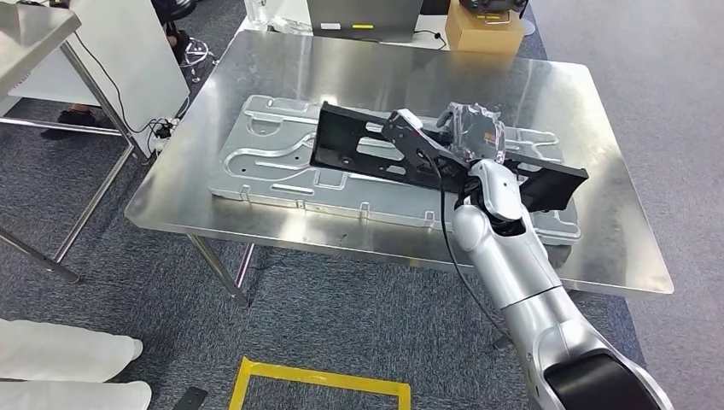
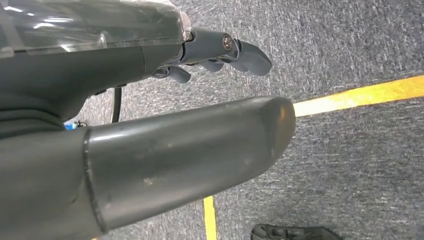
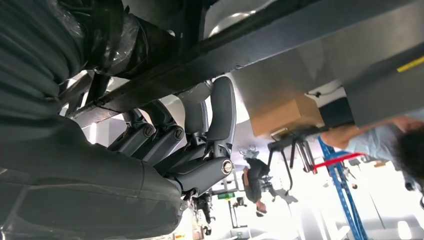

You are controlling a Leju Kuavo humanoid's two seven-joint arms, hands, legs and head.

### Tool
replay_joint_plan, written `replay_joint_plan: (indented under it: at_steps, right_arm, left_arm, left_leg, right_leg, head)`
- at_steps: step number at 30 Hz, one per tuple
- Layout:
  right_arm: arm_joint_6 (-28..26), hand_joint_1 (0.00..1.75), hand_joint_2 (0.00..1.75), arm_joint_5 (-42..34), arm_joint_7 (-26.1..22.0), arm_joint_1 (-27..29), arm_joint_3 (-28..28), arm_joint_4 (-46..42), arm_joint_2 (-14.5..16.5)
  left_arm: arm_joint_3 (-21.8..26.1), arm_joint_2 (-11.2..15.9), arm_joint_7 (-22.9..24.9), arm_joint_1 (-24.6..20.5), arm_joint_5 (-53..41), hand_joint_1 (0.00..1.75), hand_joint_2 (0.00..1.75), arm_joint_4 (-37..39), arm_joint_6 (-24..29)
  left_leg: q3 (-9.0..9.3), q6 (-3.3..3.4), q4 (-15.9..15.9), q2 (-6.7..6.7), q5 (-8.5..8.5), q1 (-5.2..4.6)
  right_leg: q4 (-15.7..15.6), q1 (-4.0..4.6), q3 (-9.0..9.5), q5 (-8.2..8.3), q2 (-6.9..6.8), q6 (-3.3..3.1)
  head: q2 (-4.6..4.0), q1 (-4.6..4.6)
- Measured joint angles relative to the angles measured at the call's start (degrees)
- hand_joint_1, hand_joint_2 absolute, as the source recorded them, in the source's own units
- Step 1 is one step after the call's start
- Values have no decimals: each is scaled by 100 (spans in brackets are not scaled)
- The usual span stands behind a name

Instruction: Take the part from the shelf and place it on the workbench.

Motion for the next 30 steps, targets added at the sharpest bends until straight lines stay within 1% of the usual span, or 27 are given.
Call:
replay_joint_plan:
  at_steps: [1,2,3,4,5,7,8,9,10,11,13,14,15,16,17,18,19,20,21,22,23,24,25,26,28,29,30]
  right_arm:
    - [4,175,175,5,-1,7,1,13,-13]
    - [4,175,175,13,-1,6,1,19,-24]
    - [4,175,175,20,-3,2,1,25,-35]
    - [8,175,175,27,-5,-6,1,32,-42]
    - [12,175,175,34,-7,-13,3,39,-44]
    - [18,175,175,44,-10,-22,8,49,-45]
    - [17,175,175,48,-10,-23,10,49,-47]
    - [16,175,175,51,-10,-33,11,48,-50]
    - [16,175,175,55,-11,-50,12,49,-52]
    - [17,175,175,57,-12,-66,12,50,-50]
    - [26,175,175,60,-17,-72,12,61,-39]
    - [32,175,175,60,-17,-55,12,72,-35]
    - [37,175,175,60,-17,-35,12,85,-34]
    - [41,175,175,60,-18,-21,12,97,-34]
    - [43,175,175,60,-19,-13,12,104,-34]
    - [44,175,175,60,-21,-9,12,110,-35]
    - [46,175,175,60,-27,-10,12,120,-35]
    - [50,175,175,60,-35,-11,12,131,-35]
    - [53,175,175,60,-43,-9,12,142,-35]
    - [56,175,175,60,-50,-11,12,150,-34]
    - [56,175,175,60,-51,-13,12,150,-36]
    - [55,175,175,60,-52,-17,12,150,-37]
    - [55,175,175,60,-52,-28,12,151,-39]
    - [54,175,175,60,-52,-37,12,151,-40]
    - [55,175,175,60,-52,-36,12,161,-41]
    - [56,175,175,60,-52,-24,12,171,-41]
    - [56,175,175,60,-52,-11,12,182,-41]
  left_arm:
    - [0,1,1,8,9,0,0,0,-1]
    - [0,1,1,12,16,0,0,0,-2]
    - [0,-7,1,15,20,0,0,5,-3]
    - [0,-13,1,12,22,0,0,10,-5]
    - [0,-19,4,8,23,0,0,15,-7]
    - [0,-22,9,-2,24,0,0,21,-9]
    - [0,-17,12,-5,24,0,0,21,-9]
    - [0,-16,11,-8,24,0,0,21,-9]
    - [-1,-16,11,-13,25,0,0,22,-9]
    - [-1,-15,14,-18,25,0,0,22,-9]
    - [-2,-6,26,-23,26,0,0,24,-8]
    - [-1,2,34,-17,28,0,0,24,-8]
    - [-1,9,41,-7,32,0,0,24,-7]
    - [0,13,48,2,36,0,0,24,-6]
    - [0,14,52,11,40,0,0,24,-5]
    - [0,15,57,22,44,0,0,25,-5]
    - [-1,15,60,28,49,0,0,25,-4]
    - [-1,15,61,31,54,0,0,26,-2]
    - [-2,16,64,37,57,0,0,26,-1]
    - [-2,16,66,37,60,0,0,26,1]
    - [-2,16,67,38,60,0,0,26,2]
    - [-2,15,68,39,59,0,0,26,2]
    - [-2,15,68,32,59,0,0,26,2]
    - [-2,15,67,23,59,0,0,26,2]
    - [-2,16,67,5,59,0,0,26,2]
    - [-2,16,67,2,59,0,0,26,2]
    - [-2,16,67,3,59,0,0,26,2]
  left_leg:
    - [77,-2,0,-10,-54,-12]
    - [163,-7,-2,-18,-113,-26]
    - [248,-20,-1,-21,-174,-39]
    - [306,-44,-8,-24,-230,-46]
    - [338,-77,-24,-21,-278,-43]
    - [394,-151,-28,-9,-305,-39]
    - [425,-180,-14,-1,-321,-33]
    - [431,-205,72,3,-328,-33]
    - [360,-232,239,4,-360,-27]
    - [194,-259,524,4,-433,-16]
    - [-278,-330,1199,6,-676,2]
    - [-488,-363,1405,7,-793,14]
    - [-620,-381,1432,9,-820,23]
    - [-668,-390,1277,11,-710,32]
    - [-644,-388,965,15,-458,39]
    - [-584,-373,602,22,-101,44]
    - [-537,-353,307,32,150,35]
    - [-503,-316,124,38,336,24]
    - [-494,-273,55,42,408,13]
    - [-489,-227,54,40,365,1]
    - [-457,-183,52,35,374,10]
    - [-416,-144,37,32,355,19]
    - [-364,-107,21,31,331,27]
    - [-313,-76,6,29,302,35]
    - [-229,-39,-2,27,224,33]
    - [-184,-36,-1,21,179,32]
    - [-128,-36,0,13,131,30]
  right_leg:
    - [-220,9,14,207,0,-31]
    - [-605,25,113,512,0,-81]
    - [-995,54,223,789,-3,-145]
    - [-1321,85,321,968,-9,-205]
    - [-1505,112,378,1070,-17,-254]
    - [-1618,142,440,1029,-19,-315]
    - [-1659,128,508,1034,-20,-335]
    - [-1716,108,592,1017,-18,-359]
    - [-1757,83,678,1003,-20,-384]
    - [-1789,64,753,981,-21,-397]
    - [-1802,60,849,896,-12,-411]
    - [-1798,57,906,839,-5,-400]
    - [-1790,51,974,774,1,-384]
    - [-1778,41,1049,704,5,-363]
    - [-1760,30,1130,628,8,-336]
    - [-1742,20,1198,551,7,-305]
    - [-1721,19,1250,484,11,-272]
    - [-1708,24,1281,426,15,-234]
    - [-1695,33,1301,386,19,-194]
    - [-1684,41,1315,365,24,-160]
    - [-1661,43,1319,347,22,-131]
    - [-1570,39,1297,336,19,-111]
    - [-1383,30,1206,301,14,-90]
    - [-1087,19,1042,223,9,-65]
    - [-344,3,555,-39,2,-16]
    - [-78,-1,329,-149,1,-3]
    - [17,-2,179,-167,1,-2]
  head:
    - [0,0]
    - [0,1]
    - [0,-4]
    - [0,-7]
    - [0,-11]
    - [0,-12]
    - [0,-8]
    - [0,-6]
    - [0,-7]
    - [0,-8]
    - [0,-14]
    - [0,-14]
    - [0,-14]
    - [0,-15]
    - [0,-15]
    - [0,-15]
    - [0,-15]
    - [0,-14]
    - [0,-12]
    - [0,-12]
    - [0,-12]
    - [0,-11]
    - [0,-11]
    - [0,-9]
    - [0,-9]
    - [0,-9]
    - [0,-9]
